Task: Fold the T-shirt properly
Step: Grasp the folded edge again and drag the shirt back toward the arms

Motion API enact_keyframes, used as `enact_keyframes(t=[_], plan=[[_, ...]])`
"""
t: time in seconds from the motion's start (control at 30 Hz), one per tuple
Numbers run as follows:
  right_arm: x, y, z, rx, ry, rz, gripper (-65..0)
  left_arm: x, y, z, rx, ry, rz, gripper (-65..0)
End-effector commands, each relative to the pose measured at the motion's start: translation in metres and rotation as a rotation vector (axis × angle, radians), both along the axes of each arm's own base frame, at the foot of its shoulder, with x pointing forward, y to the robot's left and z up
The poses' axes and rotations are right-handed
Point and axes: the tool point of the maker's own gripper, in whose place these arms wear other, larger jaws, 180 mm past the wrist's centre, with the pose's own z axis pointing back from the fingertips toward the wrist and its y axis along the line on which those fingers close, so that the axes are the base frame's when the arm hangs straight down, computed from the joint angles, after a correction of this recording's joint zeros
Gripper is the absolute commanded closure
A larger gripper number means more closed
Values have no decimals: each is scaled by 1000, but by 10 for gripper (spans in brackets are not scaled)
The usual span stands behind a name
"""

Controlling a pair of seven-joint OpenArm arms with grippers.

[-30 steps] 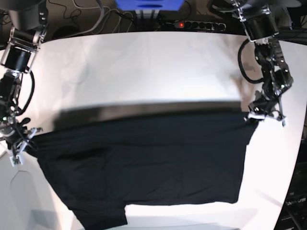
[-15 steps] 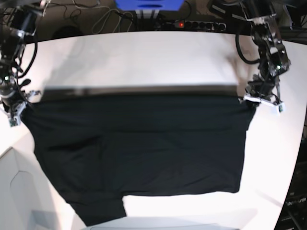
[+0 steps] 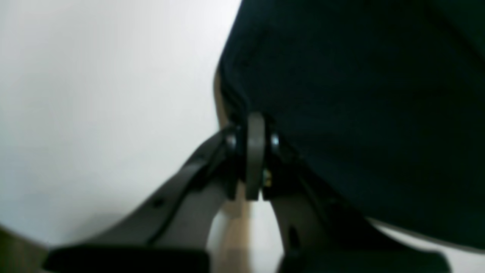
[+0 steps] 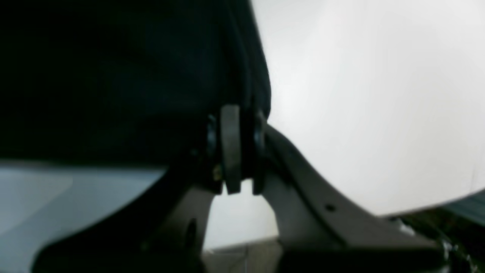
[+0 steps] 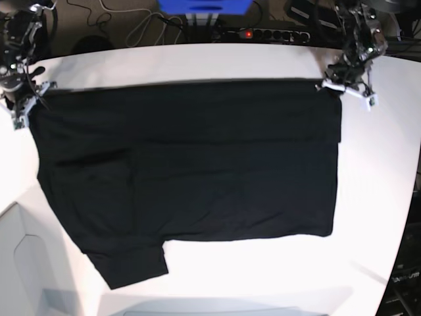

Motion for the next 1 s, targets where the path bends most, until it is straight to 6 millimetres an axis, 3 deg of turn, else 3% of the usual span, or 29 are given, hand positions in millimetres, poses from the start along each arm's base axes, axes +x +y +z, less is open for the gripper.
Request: enact_keyframes(t=[0.0, 0.23, 0.4, 0.9, 0.97], plan=[[2, -8, 12, -37, -20, 9, 0, 1, 9, 13, 36, -34, 11, 0], [-17, -4, 12, -47, 4, 15, 0, -14, 25, 29, 73, -48, 65, 0], [-18, -5, 11, -48, 14, 11, 0, -32, 26, 19, 71, 4, 69, 0], [-45, -1, -1, -38, 79, 7, 0, -48, 29, 3, 61, 65, 88, -2], [-46, -1, -1, -38, 82, 7, -8, -48, 29, 4, 62, 66, 89, -30]])
